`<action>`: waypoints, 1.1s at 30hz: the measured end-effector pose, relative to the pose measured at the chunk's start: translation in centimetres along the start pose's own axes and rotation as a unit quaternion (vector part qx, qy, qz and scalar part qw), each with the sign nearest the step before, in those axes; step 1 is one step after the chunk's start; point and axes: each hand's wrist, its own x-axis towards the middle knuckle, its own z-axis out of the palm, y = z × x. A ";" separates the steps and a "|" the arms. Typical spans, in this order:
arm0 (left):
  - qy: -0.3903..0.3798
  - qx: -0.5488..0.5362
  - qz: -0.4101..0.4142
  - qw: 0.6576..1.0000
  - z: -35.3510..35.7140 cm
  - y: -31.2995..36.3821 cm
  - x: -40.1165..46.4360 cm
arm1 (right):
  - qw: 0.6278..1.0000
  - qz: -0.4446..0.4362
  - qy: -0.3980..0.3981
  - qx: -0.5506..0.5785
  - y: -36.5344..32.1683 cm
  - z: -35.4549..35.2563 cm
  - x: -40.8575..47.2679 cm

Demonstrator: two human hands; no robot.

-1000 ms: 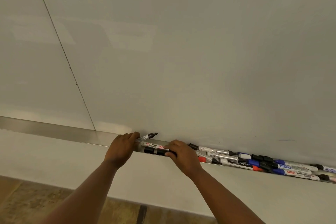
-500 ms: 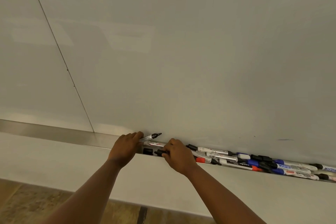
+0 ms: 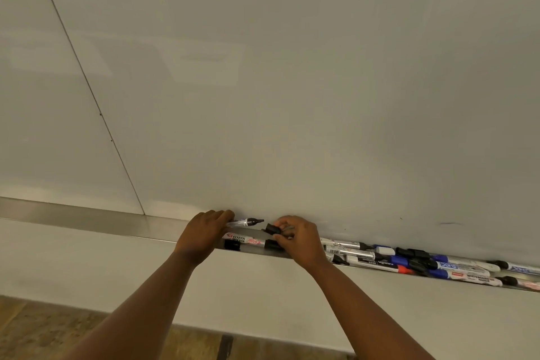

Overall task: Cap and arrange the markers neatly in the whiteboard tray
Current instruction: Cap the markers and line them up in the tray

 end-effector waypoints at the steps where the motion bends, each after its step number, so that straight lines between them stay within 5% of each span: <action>1: -0.001 -0.001 0.010 1.000 0.0 0.2 0.2 | 1.000 -0.008 0.008 0.000 0.1 0.0 -0.1; 9: -0.017 0.011 0.041 0.999 -0.7 1.8 0.7 | 0.995 -0.069 0.067 -0.020 0.6 -0.3 -0.3; 13: -0.058 -0.071 0.038 0.995 -1.1 2.8 1.4 | 0.994 -0.100 0.050 -0.004 0.3 -0.7 -0.3; 23: -0.119 -0.100 0.027 0.988 -1.2 3.8 2.5 | 0.998 0.013 0.008 0.061 0.1 -0.9 -0.9; 33: -0.089 -0.065 0.073 0.991 -1.3 3.7 2.8 | 0.994 0.087 -0.014 0.066 -0.1 -0.6 -0.9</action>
